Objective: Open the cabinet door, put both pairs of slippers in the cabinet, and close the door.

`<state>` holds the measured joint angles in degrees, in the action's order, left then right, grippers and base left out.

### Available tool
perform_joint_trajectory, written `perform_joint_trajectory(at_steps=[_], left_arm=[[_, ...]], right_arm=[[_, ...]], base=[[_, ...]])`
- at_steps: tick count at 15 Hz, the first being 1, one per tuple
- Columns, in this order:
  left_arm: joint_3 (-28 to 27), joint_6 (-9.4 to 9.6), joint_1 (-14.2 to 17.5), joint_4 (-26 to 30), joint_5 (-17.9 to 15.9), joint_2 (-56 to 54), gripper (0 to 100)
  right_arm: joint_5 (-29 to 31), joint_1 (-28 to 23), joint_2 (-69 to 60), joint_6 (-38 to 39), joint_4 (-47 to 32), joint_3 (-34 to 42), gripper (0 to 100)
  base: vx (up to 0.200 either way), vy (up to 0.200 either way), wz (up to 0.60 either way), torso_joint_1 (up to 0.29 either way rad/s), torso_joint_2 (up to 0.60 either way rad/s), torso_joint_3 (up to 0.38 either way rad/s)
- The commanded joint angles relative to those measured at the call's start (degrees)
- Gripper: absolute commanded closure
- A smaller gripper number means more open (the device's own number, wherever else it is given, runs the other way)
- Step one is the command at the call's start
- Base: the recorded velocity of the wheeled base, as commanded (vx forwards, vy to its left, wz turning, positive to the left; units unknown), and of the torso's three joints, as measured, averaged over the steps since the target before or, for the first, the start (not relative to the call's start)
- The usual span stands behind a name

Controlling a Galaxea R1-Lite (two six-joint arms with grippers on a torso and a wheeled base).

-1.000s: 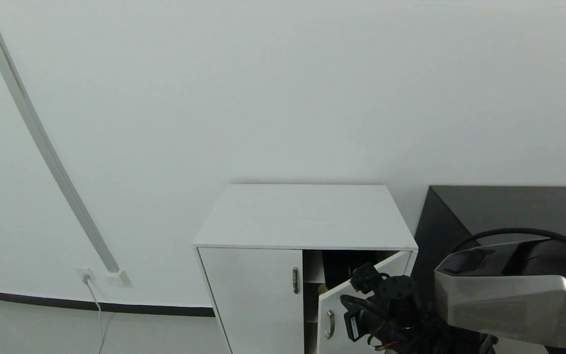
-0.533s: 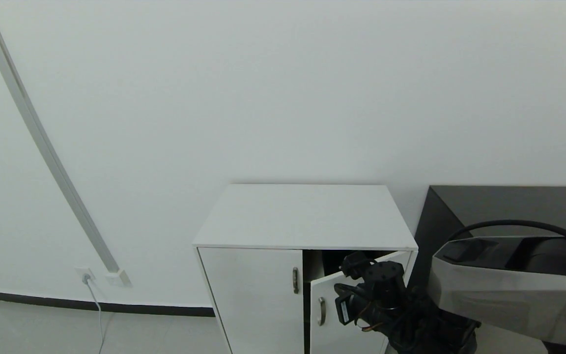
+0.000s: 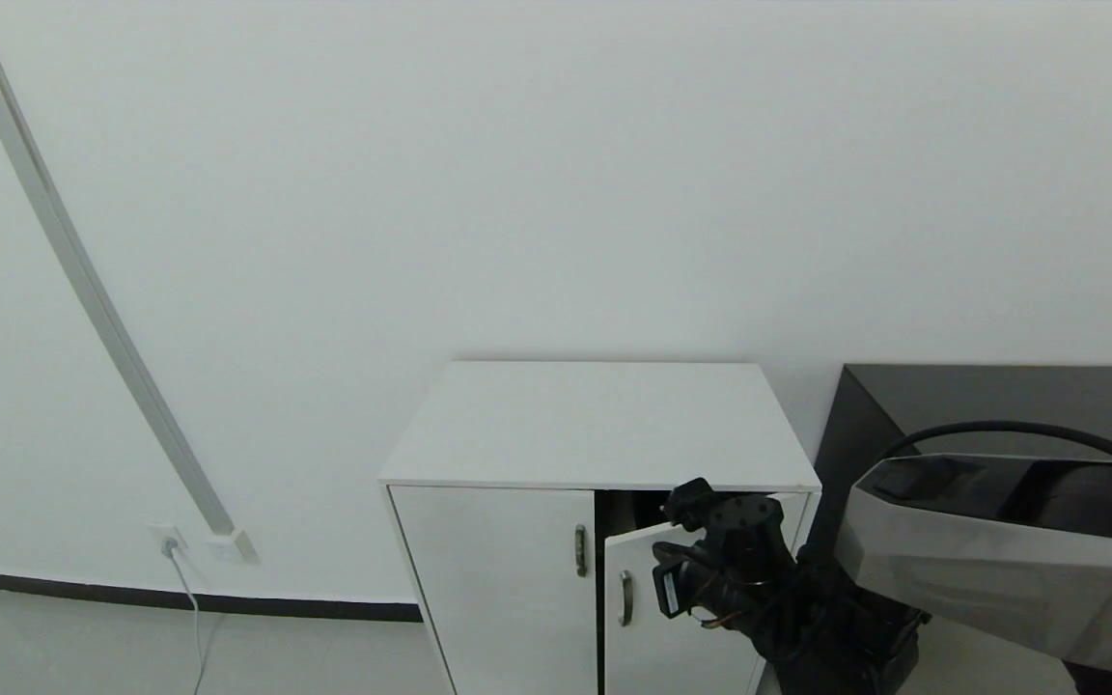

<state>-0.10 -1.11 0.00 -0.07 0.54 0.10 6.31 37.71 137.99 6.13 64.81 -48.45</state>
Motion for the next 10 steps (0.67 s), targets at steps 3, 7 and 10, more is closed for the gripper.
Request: perform_joint_trajectory(at_steps=[3,7,10], left_arm=[[0.0,-0.03,0.0,0.0,0.0,0.0,100],[0.0,0.05,0.0,0.0,0.0,0.0,100],[0.0,0.05,0.0,0.0,0.0,0.0,100]], right_arm=[[0.1,-1.0,1.3,0.0,-1.4,-3.6,100],[1.2,-1.3,2.6,0.0,-3.6,-6.5,100],[1.3,-1.6,3.2,0.0,-4.8,-8.1,100]], base=[[0.0,0.0,0.0,0.0,0.0,0.0],[0.0,0.0,0.0,0.0,0.0,0.0],[0.0,0.0,0.0,0.0,0.0,0.0]])
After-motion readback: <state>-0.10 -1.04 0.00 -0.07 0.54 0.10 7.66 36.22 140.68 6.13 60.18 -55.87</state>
